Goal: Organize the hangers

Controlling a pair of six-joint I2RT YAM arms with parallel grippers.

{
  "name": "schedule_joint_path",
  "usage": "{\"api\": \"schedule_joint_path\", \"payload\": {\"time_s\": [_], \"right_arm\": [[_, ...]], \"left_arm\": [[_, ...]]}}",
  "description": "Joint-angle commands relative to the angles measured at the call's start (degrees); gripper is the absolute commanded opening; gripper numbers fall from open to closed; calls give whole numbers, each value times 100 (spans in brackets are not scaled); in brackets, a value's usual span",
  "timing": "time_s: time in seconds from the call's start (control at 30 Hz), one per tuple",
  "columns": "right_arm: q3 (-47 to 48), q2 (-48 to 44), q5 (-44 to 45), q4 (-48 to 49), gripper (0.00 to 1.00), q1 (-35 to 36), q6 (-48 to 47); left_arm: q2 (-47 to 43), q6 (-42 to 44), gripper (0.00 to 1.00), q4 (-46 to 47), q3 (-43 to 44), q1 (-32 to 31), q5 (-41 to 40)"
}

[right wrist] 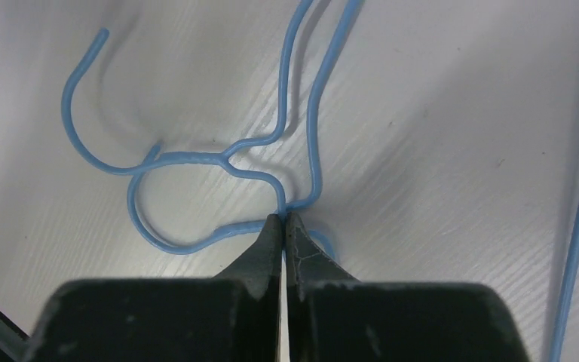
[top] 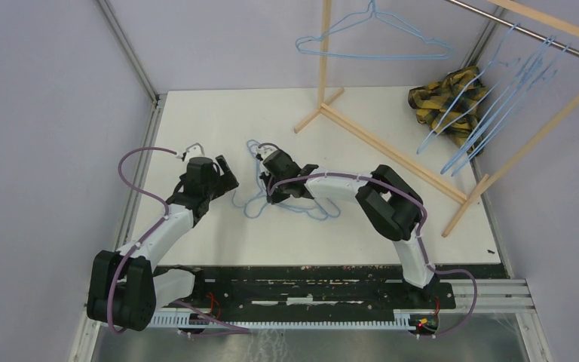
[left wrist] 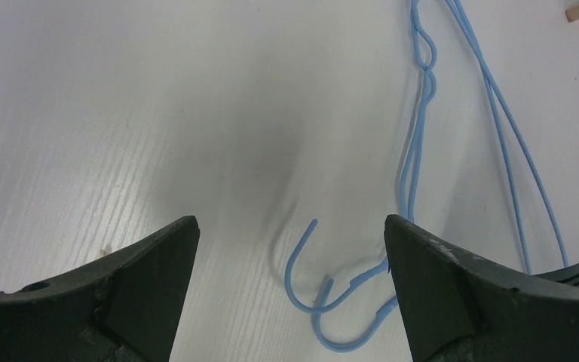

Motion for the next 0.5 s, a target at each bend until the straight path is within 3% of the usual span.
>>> {"api": "schedule_joint_path", "payload": {"time_s": [0.0,0.13,0.47], "right_arm": [[-389,-494,300,143,1,-84,162],[-730,-1204,547,62,0,-156,148],[-1209,-2689,184,-482,1,-411,96]], "left_arm": [[-95,-93,99,144,128,-10,-67],[-130,-93,99,138,129,-10,-90],[-197,-102,99,142,118,-10,-131]]}}
